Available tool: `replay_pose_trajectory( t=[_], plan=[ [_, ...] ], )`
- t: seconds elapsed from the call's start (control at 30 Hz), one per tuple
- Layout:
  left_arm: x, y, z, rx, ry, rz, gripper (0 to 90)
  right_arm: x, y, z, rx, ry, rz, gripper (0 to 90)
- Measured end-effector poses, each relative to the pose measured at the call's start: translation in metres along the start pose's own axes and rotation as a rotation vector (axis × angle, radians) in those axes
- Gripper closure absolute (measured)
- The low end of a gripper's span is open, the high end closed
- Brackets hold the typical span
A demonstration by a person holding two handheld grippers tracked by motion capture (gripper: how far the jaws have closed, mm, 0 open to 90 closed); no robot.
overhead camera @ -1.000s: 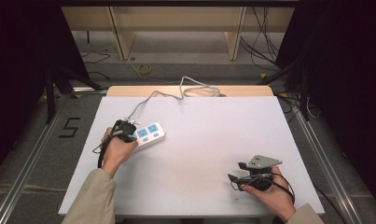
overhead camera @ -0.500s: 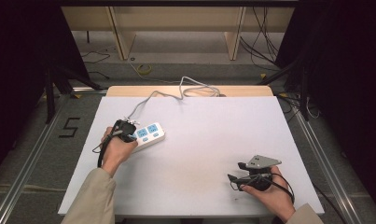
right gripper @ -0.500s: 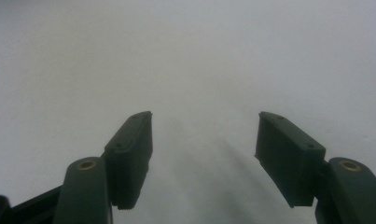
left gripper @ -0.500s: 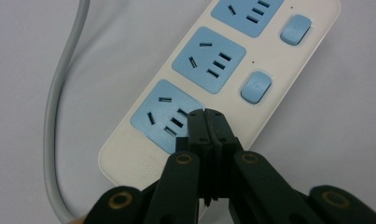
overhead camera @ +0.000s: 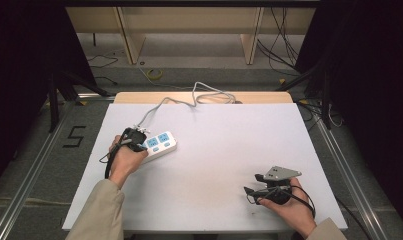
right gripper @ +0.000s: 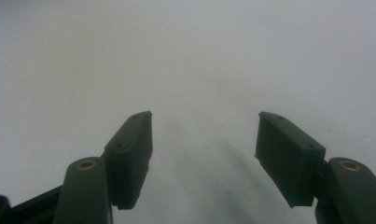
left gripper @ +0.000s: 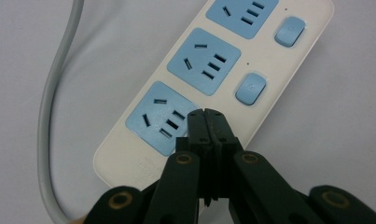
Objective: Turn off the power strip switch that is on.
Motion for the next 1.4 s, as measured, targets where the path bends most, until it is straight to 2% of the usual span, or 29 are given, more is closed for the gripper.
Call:
replay_pose_trajectory(
  t=[0.2,0.4,0.47,0.87,0.97,1.4],
  plan=[
    [-0.0002,0.0004,-0.0012,-0.006,0.004,0.006,89.8,0.0001,0.0001,0.0002,0.001,0.0,-0.001,37.2],
    [-0.0001,0.0001,-0.0001,0.005,-0.002,0.007,89.8,0.0003,0.0001,-0.0001,0.001,0.0,-0.002,37.1],
    [-0.0002,-0.0012,0.0029,-0.019,0.044,0.029,89.9,0.0004,0.0001,0.0001,0.002,0.001,-0.003,37.1],
    [0.0012,-0.0011,0.001,-0.004,-0.008,0.018,89.9,0.0002,0.0005,0.0002,0.001,0.003,-0.004,37.2],
    [0.001,-0.0014,0.0015,0.014,-0.02,0.01,89.8,0.0005,0.0005,0.0,0.003,0.003,-0.005,37.1],
    [0.0008,-0.0015,0.0016,0.009,-0.02,0.013,89.9,0.0003,0.0005,0.0007,0.002,0.004,-0.003,37.1]
  ],
)
Point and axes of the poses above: each handheld gripper's, and its own axes: x roughly backward along the jaws, y roughly out of its top, z roughly to its left, the point moved 6 cm from there along -x, roughly forward along the jaws, and after that the axes turned 5 degrees about -y, right-handed, at the moved point
